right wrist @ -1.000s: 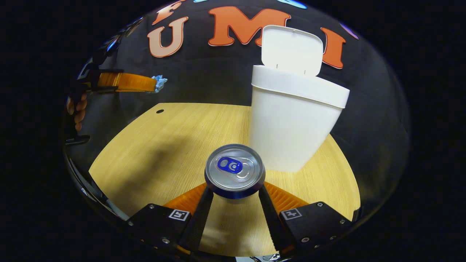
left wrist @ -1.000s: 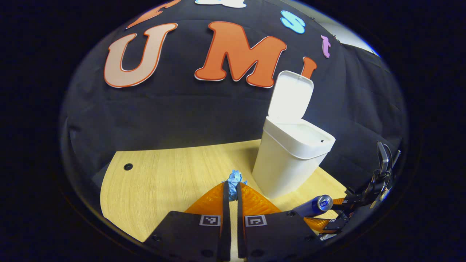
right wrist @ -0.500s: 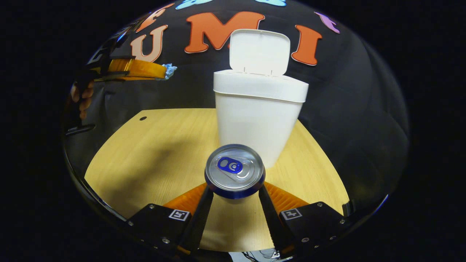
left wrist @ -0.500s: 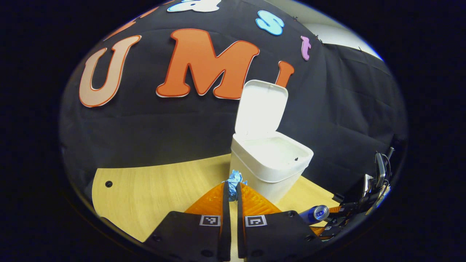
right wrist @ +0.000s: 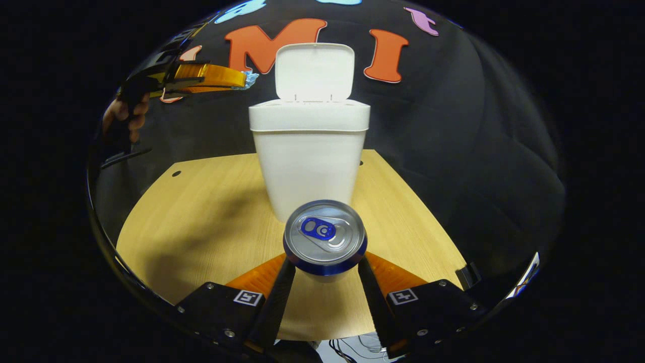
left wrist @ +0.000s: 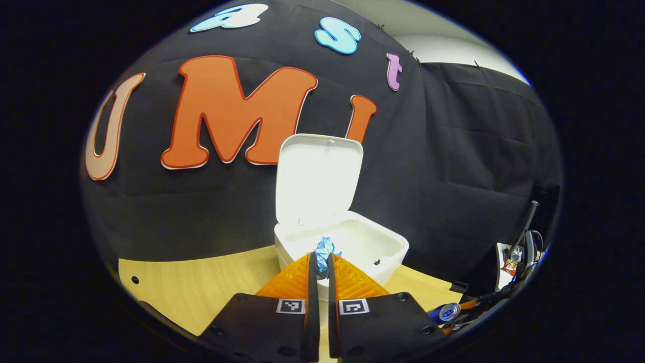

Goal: Press the lid of the desktop garbage bin to open it, pick up the crumpled paper on the desktop and throw it into the bin, then pick up the pop can on the desktop and drop it into the bin, and finally close the garbage bin lid.

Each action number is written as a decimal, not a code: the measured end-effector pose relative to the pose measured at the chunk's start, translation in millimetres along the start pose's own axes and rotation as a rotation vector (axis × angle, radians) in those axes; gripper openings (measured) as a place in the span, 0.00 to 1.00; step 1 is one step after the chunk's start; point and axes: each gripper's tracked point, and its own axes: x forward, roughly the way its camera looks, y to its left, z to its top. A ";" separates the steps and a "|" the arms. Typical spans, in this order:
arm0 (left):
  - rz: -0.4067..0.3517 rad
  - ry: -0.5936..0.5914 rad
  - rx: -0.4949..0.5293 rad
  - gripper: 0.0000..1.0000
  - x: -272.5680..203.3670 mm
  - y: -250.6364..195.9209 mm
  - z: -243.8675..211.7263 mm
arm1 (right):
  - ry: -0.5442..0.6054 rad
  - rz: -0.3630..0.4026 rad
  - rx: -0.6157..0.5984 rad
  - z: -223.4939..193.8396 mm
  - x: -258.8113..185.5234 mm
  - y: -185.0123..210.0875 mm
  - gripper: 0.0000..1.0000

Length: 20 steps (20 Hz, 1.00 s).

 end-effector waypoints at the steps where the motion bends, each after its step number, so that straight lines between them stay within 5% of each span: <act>1: -0.007 -0.003 0.004 0.11 5.3 -4.3 2.7 | -0.001 -0.011 0.006 -1.1 0.3 -0.6 0.76; 10: -0.012 0.016 0.037 0.11 43.8 -20.1 0.1 | -0.022 -0.071 0.057 2.6 -6.5 -2.4 0.76; 20: 0.014 0.035 0.057 0.30 48.9 -18.7 -3.7 | -0.085 -0.085 0.059 39.0 -18.5 -6.2 0.76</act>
